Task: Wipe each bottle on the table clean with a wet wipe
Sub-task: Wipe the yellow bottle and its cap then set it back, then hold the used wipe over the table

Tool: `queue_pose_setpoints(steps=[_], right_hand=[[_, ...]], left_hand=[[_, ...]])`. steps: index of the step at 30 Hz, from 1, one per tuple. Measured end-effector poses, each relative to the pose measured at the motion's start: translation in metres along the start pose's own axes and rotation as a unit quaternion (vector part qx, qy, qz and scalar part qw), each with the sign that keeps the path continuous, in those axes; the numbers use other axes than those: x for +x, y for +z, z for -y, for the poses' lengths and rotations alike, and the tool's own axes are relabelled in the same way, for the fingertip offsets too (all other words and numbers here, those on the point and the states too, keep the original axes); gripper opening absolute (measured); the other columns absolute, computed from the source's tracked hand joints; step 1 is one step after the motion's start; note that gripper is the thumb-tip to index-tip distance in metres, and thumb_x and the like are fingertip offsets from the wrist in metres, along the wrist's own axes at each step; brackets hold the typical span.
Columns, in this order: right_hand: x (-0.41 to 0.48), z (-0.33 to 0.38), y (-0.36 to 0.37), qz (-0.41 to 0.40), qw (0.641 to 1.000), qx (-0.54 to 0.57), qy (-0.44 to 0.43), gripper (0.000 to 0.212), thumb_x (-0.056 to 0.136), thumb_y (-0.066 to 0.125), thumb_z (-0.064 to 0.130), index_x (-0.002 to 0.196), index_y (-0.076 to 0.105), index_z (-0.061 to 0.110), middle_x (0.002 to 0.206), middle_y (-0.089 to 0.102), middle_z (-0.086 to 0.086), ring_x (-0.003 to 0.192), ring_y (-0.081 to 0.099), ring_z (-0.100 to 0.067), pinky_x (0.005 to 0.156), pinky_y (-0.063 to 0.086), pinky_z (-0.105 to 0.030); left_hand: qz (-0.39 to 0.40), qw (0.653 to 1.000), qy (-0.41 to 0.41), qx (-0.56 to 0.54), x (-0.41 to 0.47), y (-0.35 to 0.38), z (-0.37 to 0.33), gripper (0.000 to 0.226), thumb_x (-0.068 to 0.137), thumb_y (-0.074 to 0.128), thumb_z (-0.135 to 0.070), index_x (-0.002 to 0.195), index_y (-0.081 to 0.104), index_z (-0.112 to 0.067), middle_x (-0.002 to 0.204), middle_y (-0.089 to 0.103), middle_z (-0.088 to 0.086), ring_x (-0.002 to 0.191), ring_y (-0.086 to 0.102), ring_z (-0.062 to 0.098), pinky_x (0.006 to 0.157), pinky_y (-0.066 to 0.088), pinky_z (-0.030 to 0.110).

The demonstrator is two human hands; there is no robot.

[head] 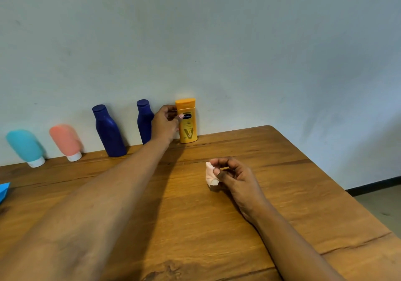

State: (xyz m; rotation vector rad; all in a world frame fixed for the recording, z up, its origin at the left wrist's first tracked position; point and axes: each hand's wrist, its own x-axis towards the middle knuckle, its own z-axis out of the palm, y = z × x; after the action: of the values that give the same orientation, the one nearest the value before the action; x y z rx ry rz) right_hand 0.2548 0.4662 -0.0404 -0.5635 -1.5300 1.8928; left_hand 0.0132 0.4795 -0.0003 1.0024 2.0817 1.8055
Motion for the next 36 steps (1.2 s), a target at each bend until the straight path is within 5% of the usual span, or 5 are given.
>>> queue_pose_setpoints(steps=[11,21,25,29,36], right_hand=[[0.0,0.002,-0.002,-0.001,1.0,0.009,0.002,0.024,0.089,0.055,0.002,0.101,0.066,0.018,0.11,0.06,0.0,0.097,0.06,-0.017,0.07,0.055,-0.028],[0.0,0.001,-0.002,-0.009,1.0,0.005,0.012,0.023,0.089,0.054,0.001,0.105,0.064,0.015,0.114,0.057,-0.005,0.098,0.058,-0.02,0.07,0.056,-0.03],[-0.004,0.004,0.0,-0.022,0.999,-0.027,-0.001,0.021,0.089,0.056,0.003,0.101,0.066,0.017,0.113,0.058,-0.011,0.098,0.059,-0.024,0.073,0.056,-0.036],[-0.029,0.007,0.013,-0.052,0.995,-0.079,-0.007,0.021,0.09,0.056,0.004,0.1,0.066,0.019,0.112,0.058,-0.008,0.1,0.058,-0.024,0.076,0.057,-0.038],[-0.106,-0.011,0.094,-0.062,0.995,-0.076,-0.03,0.022,0.091,0.056,0.007,0.093,0.066,0.026,0.099,0.065,-0.002,0.092,0.061,-0.02,0.078,0.055,-0.041]], left_hand=[[-0.013,0.999,-0.003,0.048,-0.005,0.005,0.0,0.039,0.086,0.065,-0.018,0.123,0.052,-0.018,0.123,0.061,0.001,0.115,0.058,0.019,0.093,0.052,0.042],[-0.079,0.99,0.052,0.107,-0.022,-0.004,-0.049,0.036,0.091,0.058,-0.011,0.125,0.051,-0.018,0.118,0.059,0.0,0.097,0.055,0.008,0.078,0.046,0.017],[-0.022,0.99,0.102,0.09,-0.071,-0.03,-0.066,0.022,0.096,0.049,-0.013,0.115,0.059,-0.02,0.105,0.062,-0.006,0.097,0.059,0.009,0.079,0.05,0.021],[0.051,0.992,0.098,0.064,-0.153,-0.093,-0.06,0.02,0.098,0.043,-0.019,0.104,0.062,-0.019,0.089,0.067,-0.001,0.081,0.063,0.01,0.065,0.049,0.017],[-0.065,0.994,-0.018,0.083,-0.279,-0.185,-0.021,0.028,0.097,0.043,-0.035,0.093,0.067,-0.021,0.08,0.068,0.0,0.073,0.062,0.014,0.067,0.05,0.031]])
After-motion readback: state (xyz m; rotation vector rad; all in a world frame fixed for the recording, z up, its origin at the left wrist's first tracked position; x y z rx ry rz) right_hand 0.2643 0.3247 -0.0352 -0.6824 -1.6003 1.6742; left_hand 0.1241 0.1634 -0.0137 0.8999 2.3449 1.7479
